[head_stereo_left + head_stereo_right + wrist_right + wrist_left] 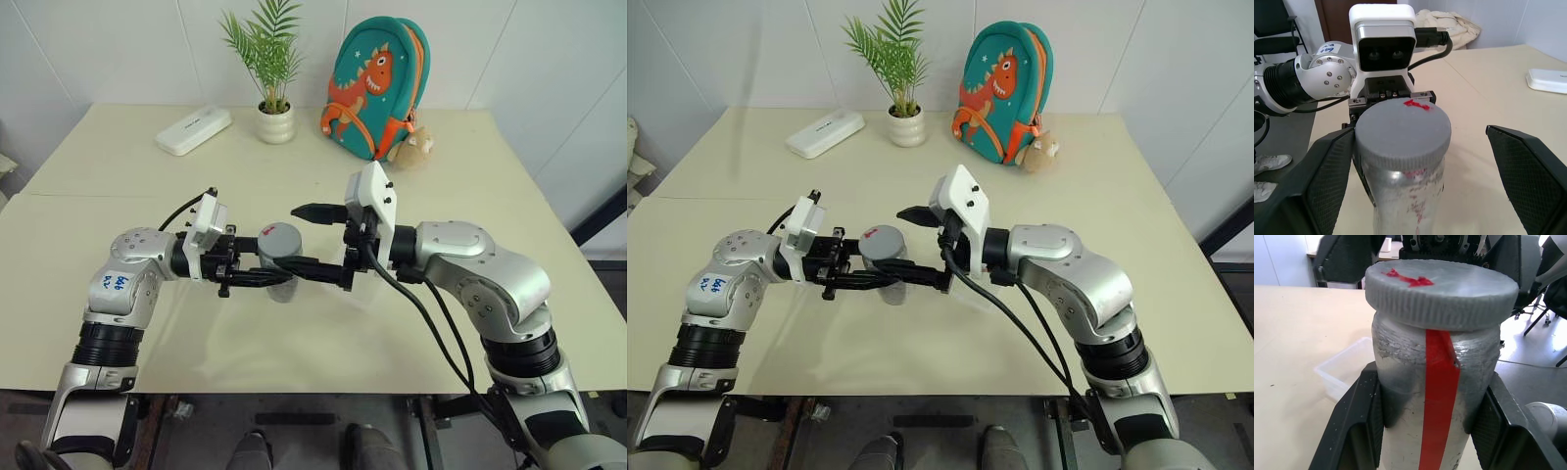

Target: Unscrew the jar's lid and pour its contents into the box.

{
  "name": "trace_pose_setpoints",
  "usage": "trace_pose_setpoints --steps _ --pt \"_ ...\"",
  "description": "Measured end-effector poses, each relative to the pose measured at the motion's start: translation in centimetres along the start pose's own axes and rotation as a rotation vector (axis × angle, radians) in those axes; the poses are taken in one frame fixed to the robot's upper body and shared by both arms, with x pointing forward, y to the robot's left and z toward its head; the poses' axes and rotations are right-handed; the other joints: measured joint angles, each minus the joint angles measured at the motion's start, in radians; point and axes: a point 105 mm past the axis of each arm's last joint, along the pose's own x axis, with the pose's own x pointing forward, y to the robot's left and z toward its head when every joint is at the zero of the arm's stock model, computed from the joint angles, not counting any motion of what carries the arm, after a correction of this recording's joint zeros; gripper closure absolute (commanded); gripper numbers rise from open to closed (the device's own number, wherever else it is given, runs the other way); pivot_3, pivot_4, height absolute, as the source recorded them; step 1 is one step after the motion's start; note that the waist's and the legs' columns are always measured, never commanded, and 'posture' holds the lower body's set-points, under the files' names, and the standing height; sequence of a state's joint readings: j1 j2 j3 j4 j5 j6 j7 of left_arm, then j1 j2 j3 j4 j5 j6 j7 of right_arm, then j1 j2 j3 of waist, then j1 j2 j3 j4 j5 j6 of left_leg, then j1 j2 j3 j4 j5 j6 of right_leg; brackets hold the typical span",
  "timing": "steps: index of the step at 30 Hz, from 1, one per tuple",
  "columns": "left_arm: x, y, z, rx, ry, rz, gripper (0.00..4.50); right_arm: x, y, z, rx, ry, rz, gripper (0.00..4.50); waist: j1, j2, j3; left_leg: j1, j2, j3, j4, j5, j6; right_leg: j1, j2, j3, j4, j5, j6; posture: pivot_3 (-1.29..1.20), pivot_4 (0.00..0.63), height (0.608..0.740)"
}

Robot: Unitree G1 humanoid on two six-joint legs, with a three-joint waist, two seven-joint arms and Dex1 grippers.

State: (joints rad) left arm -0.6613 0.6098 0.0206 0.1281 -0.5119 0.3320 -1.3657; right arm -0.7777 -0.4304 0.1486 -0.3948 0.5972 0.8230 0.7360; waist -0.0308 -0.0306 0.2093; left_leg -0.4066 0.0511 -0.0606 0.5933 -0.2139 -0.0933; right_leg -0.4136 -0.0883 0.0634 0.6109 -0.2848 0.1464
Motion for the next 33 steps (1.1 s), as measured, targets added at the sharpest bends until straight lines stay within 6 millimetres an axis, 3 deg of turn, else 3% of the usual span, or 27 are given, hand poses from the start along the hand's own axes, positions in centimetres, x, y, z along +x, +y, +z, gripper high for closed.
trace_pose_setpoints --steps 10,19,26,33 --pt "-0.3 0.0 -0.3 0.001 0.000 -0.009 2.58 -2.2 -1.2 0.5 -0.014 0.034 -0.086 0.06 0.000 0.000 0.000 0.000 0.000 0.000 0.000 0.000 0.000 0.000 0.000 0.000 0.000 0.000 0.000 0.00 0.150 0.740" --pt "-0.4 0.2 -0.3 0.004 0.000 -0.005 2.58 -2.5 -1.0 1.4 -0.028 0.020 -0.089 0.06 0.000 0.000 0.000 0.000 0.001 0.000 0.000 0.000 0.000 0.000 0.001 0.000 0.000 0.000 -0.001 0.00 0.150 0.740" --pt "-0.2 0.5 0.0 0.019 -0.001 -0.015 2.58 0.0 -0.5 3.7 -0.007 -0.102 -0.069 0.06 -0.004 0.001 0.000 0.000 0.002 0.000 0.000 0.000 0.000 0.000 0.002 0.000 0.001 0.000 -0.001 0.00 0.150 0.740" --pt "-0.2 0.5 -0.2 0.008 0.000 -0.021 2.58 1.9 0.4 3.3 0.026 -0.108 -0.023 0.06 0.000 0.001 0.000 0.000 0.002 -0.001 0.000 0.000 0.000 0.000 0.003 0.000 0.001 -0.001 -0.001 0.00 0.150 0.740"
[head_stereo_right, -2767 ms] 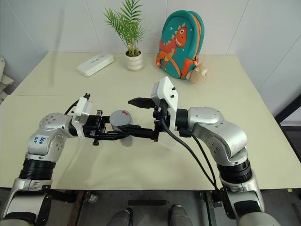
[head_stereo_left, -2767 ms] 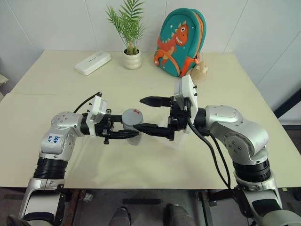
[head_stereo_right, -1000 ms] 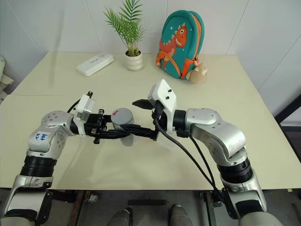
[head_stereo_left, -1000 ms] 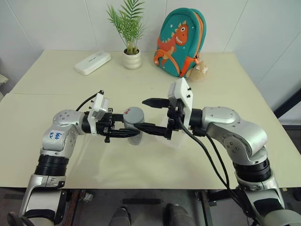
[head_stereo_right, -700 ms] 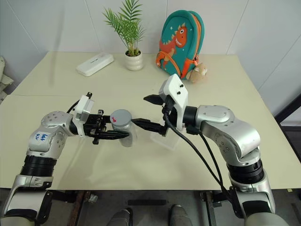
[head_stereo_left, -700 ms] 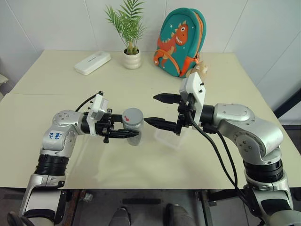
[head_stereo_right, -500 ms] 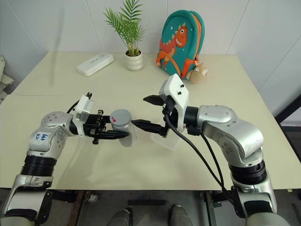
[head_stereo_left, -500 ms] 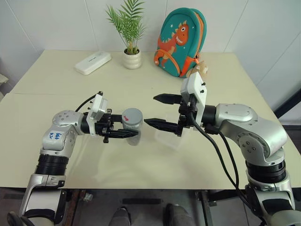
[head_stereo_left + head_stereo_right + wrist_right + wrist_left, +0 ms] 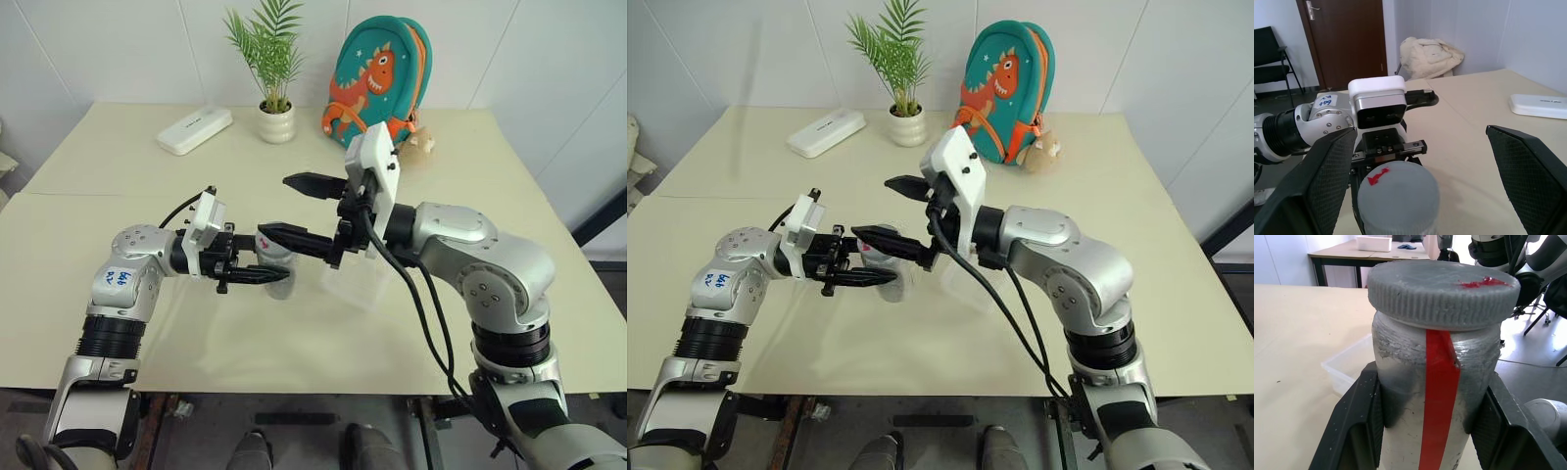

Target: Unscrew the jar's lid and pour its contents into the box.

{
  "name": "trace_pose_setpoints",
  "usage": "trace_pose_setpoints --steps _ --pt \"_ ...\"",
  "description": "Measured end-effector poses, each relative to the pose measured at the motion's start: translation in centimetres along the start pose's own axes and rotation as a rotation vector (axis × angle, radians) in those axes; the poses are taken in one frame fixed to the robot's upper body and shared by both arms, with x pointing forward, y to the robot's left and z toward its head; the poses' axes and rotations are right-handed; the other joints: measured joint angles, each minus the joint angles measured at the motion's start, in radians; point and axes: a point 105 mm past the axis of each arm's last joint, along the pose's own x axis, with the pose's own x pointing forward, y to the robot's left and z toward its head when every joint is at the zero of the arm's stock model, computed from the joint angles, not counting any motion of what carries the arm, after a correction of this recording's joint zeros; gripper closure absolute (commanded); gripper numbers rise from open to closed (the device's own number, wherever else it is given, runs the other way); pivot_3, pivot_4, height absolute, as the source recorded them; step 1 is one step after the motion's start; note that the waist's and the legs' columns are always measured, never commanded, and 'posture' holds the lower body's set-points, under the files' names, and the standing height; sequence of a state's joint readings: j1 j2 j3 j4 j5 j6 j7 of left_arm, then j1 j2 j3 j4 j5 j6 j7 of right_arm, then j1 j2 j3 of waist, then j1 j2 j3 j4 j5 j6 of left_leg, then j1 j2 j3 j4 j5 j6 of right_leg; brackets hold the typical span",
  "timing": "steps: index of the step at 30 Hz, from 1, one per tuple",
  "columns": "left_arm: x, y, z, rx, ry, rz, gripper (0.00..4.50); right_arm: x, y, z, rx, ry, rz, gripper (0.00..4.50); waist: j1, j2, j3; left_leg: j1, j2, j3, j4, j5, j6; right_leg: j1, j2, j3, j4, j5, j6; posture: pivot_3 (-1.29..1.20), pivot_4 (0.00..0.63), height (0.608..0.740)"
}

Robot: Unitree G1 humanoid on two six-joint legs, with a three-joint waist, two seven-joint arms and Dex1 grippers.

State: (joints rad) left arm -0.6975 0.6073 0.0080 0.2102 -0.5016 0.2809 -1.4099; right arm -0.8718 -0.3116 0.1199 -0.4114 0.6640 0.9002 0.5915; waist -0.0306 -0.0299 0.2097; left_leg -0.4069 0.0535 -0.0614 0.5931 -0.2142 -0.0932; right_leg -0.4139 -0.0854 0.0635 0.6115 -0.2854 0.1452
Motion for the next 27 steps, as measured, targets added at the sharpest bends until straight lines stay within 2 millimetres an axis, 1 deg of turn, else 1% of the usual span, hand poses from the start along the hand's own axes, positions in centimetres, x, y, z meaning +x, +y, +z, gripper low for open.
trace_pose_setpoints --steps 4,8,12,16,27 --pt "0.2 0.0 0.1 0.003 -0.001 -0.007 2.58 0.9 0.3 -0.8 0.006 0.035 0.012 0.06 -0.001 0.000 0.000 0.000 0.001 0.000 0.000 0.000 0.000 0.000 0.001 0.000 0.000 0.000 0.000 0.00 0.150 0.740" --pt "0.2 0.0 0.1 0.002 0.000 -0.008 2.58 1.2 0.6 -1.4 0.002 0.060 0.023 0.06 -0.001 0.000 0.000 0.000 0.004 0.000 0.000 0.000 0.000 0.000 0.004 0.000 0.001 -0.001 -0.001 0.00 0.150 0.740" --pt "0.2 0.0 0.1 0.002 0.000 -0.008 2.58 1.4 0.5 -1.8 -0.003 0.079 0.017 0.06 -0.002 0.000 0.000 0.000 0.006 0.000 0.000 0.000 -0.001 -0.001 0.006 0.000 0.001 -0.001 -0.002 0.00 0.150 0.740" --pt "0.2 0.0 0.1 0.002 0.000 -0.008 2.58 1.6 0.0 -2.7 0.003 0.112 -0.002 0.06 -0.001 0.000 0.000 0.000 0.006 0.000 0.000 -0.001 -0.001 -0.001 0.006 0.000 0.002 -0.001 -0.003 0.00 0.150 0.740" --pt "0.2 0.0 0.1 0.002 0.000 -0.004 2.58 1.2 -0.4 -2.9 -0.020 0.129 -0.013 0.06 -0.001 0.000 0.000 0.000 0.007 0.000 0.000 -0.001 -0.001 -0.001 0.007 0.000 0.002 -0.001 -0.003 0.00 0.150 0.740"
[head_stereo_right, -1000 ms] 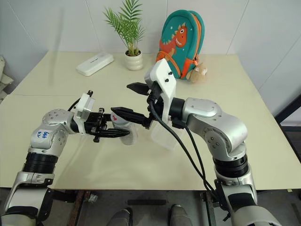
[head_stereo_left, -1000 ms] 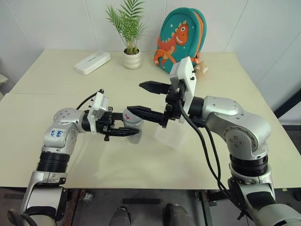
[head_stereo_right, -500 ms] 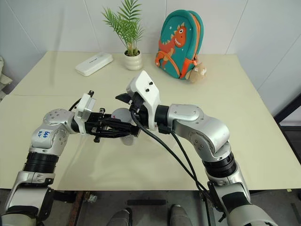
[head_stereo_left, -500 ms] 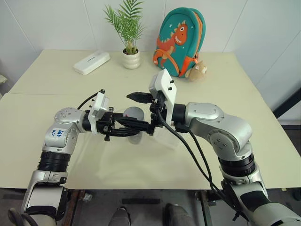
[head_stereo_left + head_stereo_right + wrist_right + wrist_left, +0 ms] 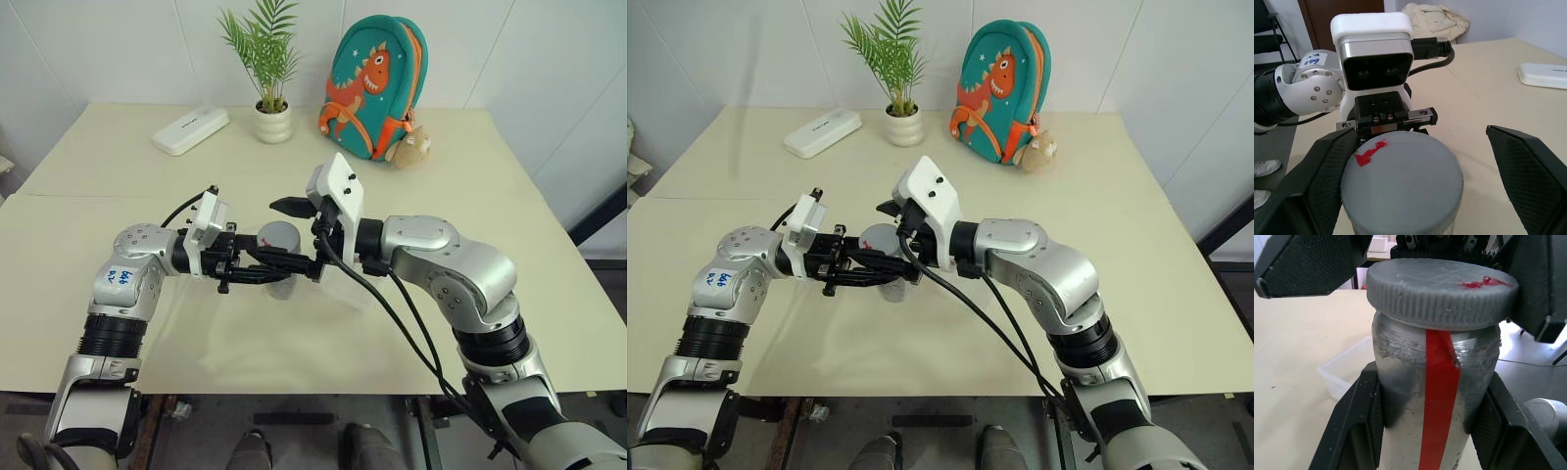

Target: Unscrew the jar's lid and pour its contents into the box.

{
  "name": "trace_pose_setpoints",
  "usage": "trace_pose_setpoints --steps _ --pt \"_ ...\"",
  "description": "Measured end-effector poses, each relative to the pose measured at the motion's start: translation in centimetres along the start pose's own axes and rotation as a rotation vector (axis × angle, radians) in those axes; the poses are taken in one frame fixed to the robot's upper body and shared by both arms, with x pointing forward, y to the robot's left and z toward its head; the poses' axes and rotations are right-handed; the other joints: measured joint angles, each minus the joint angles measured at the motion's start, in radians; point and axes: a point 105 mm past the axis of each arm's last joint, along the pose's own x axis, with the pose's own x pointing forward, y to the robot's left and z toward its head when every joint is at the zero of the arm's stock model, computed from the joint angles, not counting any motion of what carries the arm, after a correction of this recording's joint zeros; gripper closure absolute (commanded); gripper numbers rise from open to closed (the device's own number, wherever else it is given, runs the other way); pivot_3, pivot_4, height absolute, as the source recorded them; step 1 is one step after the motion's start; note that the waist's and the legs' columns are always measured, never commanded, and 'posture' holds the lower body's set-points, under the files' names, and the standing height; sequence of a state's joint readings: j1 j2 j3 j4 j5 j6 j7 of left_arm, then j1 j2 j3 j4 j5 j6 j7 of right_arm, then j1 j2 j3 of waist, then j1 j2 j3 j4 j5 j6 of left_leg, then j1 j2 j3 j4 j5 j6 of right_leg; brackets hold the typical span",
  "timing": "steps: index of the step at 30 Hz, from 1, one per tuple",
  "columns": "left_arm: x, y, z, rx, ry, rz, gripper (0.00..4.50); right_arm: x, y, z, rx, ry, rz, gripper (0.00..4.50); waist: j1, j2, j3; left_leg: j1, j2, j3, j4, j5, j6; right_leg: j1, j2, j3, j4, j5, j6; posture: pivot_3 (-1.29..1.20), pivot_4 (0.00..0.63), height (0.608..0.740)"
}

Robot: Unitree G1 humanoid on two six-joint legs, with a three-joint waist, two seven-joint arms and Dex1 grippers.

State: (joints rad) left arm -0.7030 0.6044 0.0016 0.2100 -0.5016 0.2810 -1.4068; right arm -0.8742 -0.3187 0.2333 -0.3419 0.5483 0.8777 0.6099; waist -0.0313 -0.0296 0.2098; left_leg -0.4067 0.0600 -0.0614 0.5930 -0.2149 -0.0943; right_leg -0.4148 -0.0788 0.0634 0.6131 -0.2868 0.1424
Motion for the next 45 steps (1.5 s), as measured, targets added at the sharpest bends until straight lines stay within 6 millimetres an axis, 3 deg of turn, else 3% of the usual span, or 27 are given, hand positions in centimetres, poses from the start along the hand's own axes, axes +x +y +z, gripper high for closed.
trace_pose_setpoints --steps 14,26,30,35,45 --pt "0.0 0.0 0.0 0.001 0.001 0.001 2.58 -0.7 0.0 -0.5 0.008 0.020 0.013 0.06 0.000 0.000 0.000 0.000 0.000 0.000 0.000 0.000 0.000 0.000 0.000 0.000 0.000 0.000 0.000 0.00 0.150 0.740" --pt "0.0 0.0 0.0 0.001 0.002 0.001 2.58 -1.0 0.6 0.3 -0.003 -0.008 0.044 0.06 0.000 0.000 0.000 0.000 0.000 0.000 0.000 0.000 0.000 0.000 0.000 0.000 0.000 0.000 0.000 0.00 0.150 0.740" --pt "0.0 0.0 0.0 0.001 0.002 0.004 2.58 -1.0 0.7 0.3 -0.003 -0.007 0.053 0.63 0.000 0.000 0.000 0.000 0.000 0.000 0.000 0.000 0.000 0.000 0.000 0.000 0.000 0.000 0.000 0.00 0.150 0.740" --pt "0.0 0.1 0.0 0.002 0.002 0.008 2.58 -1.1 0.7 0.2 -0.005 0.003 0.060 1.82 0.000 0.000 0.000 0.000 0.000 0.000 0.000 0.000 0.000 0.000 0.000 0.000 0.000 0.000 0.000 0.00 0.150 0.740" --pt "0.0 0.1 0.0 0.003 0.002 0.006 2.58 -1.1 0.7 0.3 -0.010 0.004 0.066 1.89 0.000 0.000 0.000 0.000 0.001 0.000 0.000 0.000 0.000 0.000 0.001 0.000 0.000 0.000 0.000 0.00 0.150 0.740"
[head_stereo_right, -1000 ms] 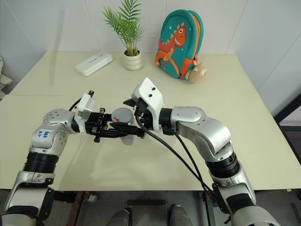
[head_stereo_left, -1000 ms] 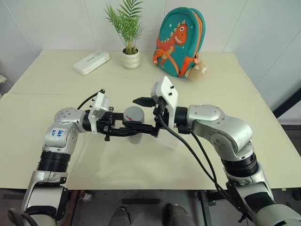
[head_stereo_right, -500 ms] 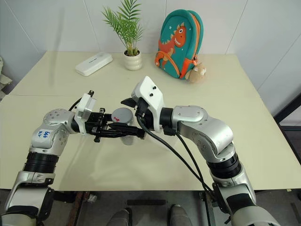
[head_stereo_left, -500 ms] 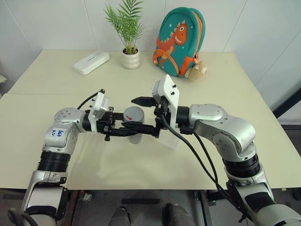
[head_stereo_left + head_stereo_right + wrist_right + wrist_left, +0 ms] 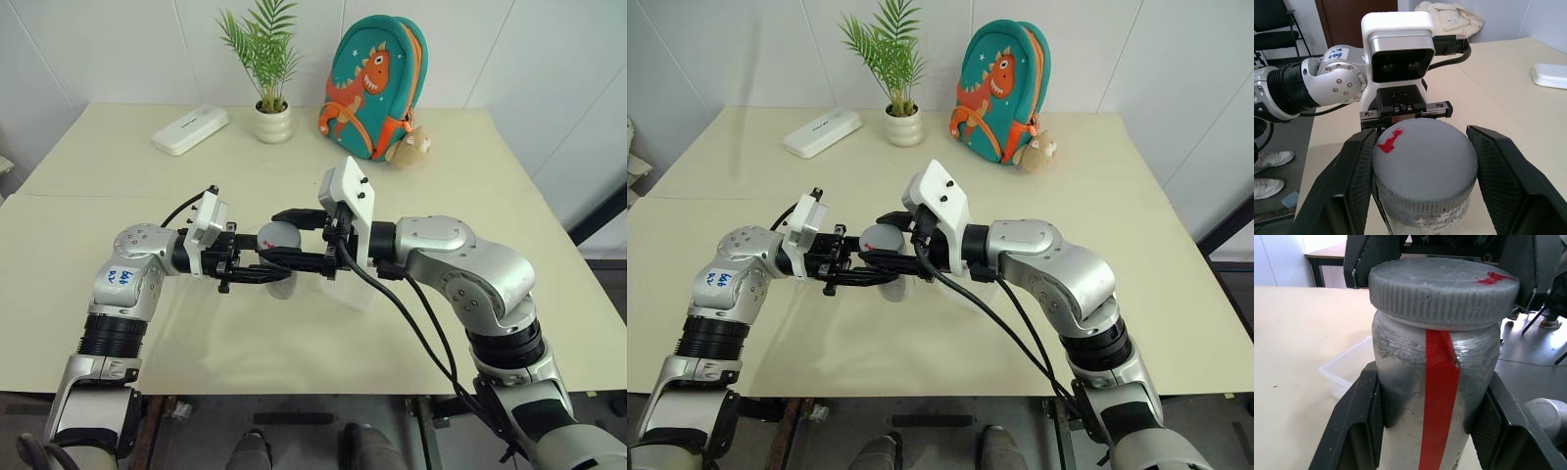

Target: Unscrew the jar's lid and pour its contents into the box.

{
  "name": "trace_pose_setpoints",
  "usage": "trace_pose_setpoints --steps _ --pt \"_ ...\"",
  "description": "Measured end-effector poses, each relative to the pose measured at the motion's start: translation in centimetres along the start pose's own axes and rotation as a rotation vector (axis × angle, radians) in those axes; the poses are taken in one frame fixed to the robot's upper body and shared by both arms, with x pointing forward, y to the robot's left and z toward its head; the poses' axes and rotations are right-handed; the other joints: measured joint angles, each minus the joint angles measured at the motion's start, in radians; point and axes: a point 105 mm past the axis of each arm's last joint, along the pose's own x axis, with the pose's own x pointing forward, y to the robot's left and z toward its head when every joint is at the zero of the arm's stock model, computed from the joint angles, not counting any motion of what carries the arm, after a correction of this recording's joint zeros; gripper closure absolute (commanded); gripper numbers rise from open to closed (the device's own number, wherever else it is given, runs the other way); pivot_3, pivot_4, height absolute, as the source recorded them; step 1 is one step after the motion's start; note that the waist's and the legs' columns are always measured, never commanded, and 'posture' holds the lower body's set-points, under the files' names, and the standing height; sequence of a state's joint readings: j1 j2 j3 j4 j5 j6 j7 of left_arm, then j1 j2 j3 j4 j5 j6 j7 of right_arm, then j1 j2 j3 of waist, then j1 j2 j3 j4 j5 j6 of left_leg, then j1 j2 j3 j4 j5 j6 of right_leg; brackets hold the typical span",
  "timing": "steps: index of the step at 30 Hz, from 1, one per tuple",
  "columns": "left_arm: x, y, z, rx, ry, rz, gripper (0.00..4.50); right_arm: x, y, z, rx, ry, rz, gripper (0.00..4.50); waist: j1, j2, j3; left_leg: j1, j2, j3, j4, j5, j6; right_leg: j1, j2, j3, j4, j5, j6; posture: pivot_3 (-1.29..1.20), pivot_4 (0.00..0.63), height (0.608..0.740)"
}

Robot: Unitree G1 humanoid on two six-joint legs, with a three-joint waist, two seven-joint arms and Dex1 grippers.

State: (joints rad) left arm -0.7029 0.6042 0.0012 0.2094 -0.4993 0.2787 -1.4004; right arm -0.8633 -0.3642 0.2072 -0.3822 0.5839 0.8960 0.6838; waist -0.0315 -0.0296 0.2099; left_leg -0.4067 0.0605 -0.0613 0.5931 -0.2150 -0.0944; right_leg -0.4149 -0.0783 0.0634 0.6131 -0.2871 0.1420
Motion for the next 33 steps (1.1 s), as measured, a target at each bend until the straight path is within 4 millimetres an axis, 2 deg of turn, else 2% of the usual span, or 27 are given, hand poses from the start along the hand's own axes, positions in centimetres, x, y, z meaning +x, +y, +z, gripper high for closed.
trace_pose_setpoints --steps 7,13,21,24,26,30,33 --pt "-0.1 0.1 0.2 0.006 -0.005 0.008 2.58 0.2 -0.4 0.5 0.003 0.006 0.027 1.89 0.000 0.000 0.000 0.000 0.000 0.000 0.000 0.000 0.000 0.000 0.000 0.000 0.000 0.000 0.000 0.00 0.150 0.740" --pt "0.2 -0.3 -0.6 -0.019 0.029 -0.022 2.58 -1.4 -2.7 3.8 -0.092 -0.079 -0.063 1.89 0.002 0.001 0.001 0.000 0.000 0.000 0.000 0.000 0.000 0.000 0.000 0.000 0.000 0.000 0.000 0.00 0.150 0.740" --pt "0.2 -0.3 -0.6 -0.017 0.031 -0.021 2.58 -2.4 -4.5 3.4 -0.103 -0.048 -0.127 1.89 0.001 0.002 0.002 0.000 0.000 0.000 0.000 0.000 0.000 0.000 0.000 0.000 0.000 0.000 0.000 0.00 0.150 0.740" --pt "-0.3 -0.1 -0.5 -0.011 0.047 -0.001 2.58 -4.2 -6.4 2.8 -0.123 0.004 -0.225 1.89 0.002 0.002 0.002 0.000 0.000 0.000 0.000 0.000 0.000 0.000 0.000 0.000 0.000 0.000 0.000 0.00 0.150 0.740" --pt "-1.1 0.4 -0.2 0.005 0.064 0.036 2.58 -6.3 -7.8 1.9 -0.117 0.040 -0.317 1.89 0.002 0.002 0.002 0.000 0.000 0.000 0.000 0.000 0.000 0.000 0.000 0.000 -0.001 0.000 -0.001 0.00 0.150 0.740" --pt "-3.5 2.0 1.5 0.084 0.095 0.141 2.58 -11.8 -10.0 -2.4 -0.044 0.169 -0.544 1.89 0.006 0.002 0.002 -0.001 0.000 0.001 0.000 0.000 0.000 0.000 0.000 0.000 -0.002 -0.001 -0.001 0.00 0.150 0.740" --pt "-4.3 3.1 2.2 0.143 0.101 0.195 2.58 -15.1 -10.2 -5.3 0.026 0.230 -0.673 1.89 0.006 0.003 0.002 -0.002 0.001 0.002 0.000 -0.001 0.000 0.000 0.000 0.000 -0.002 -0.001 0.000 0.00 0.150 0.740"
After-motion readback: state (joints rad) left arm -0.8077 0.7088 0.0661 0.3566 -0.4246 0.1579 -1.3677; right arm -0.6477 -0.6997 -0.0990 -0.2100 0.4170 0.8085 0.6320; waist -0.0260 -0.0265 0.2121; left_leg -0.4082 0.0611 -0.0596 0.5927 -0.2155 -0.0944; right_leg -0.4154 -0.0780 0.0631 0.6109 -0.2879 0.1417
